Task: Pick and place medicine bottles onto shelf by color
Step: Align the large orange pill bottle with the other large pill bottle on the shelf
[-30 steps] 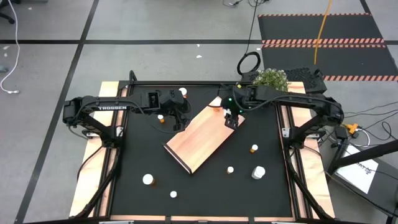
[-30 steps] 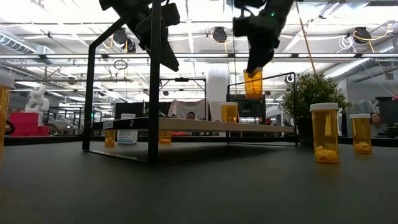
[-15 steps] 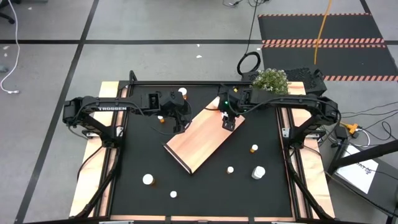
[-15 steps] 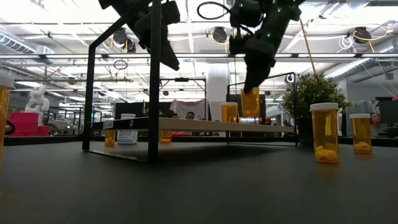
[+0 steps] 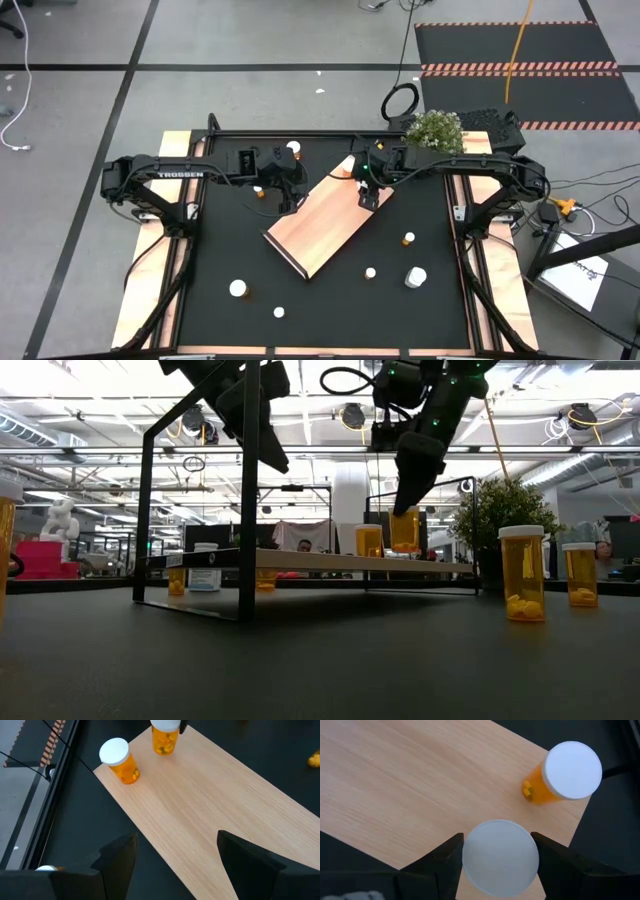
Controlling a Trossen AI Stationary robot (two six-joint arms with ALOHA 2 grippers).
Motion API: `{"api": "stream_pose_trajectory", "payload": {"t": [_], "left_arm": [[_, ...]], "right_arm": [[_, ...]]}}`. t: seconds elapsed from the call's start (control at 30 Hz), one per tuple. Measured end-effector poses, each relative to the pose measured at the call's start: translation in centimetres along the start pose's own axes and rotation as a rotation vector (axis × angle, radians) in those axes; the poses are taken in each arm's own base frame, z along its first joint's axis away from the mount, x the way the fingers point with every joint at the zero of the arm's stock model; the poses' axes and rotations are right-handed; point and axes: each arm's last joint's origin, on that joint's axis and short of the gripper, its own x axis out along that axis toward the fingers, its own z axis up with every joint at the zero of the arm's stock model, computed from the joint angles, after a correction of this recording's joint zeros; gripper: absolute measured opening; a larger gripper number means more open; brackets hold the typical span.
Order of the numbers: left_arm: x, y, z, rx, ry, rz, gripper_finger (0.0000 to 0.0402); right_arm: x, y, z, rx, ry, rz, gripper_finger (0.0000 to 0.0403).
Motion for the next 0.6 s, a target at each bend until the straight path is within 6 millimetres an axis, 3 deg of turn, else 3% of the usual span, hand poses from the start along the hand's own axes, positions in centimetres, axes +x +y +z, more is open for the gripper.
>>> {"api": "stream_pose_trajectory", "payload": {"t": [0.6], "left_arm": [[0.00, 0.00, -0.02, -0.003, 0.002, 0.000, 0.0273]], "right_arm": [[0.11, -0.27, -0.09, 0.045, 0.008, 0.014, 0.0212]]}}
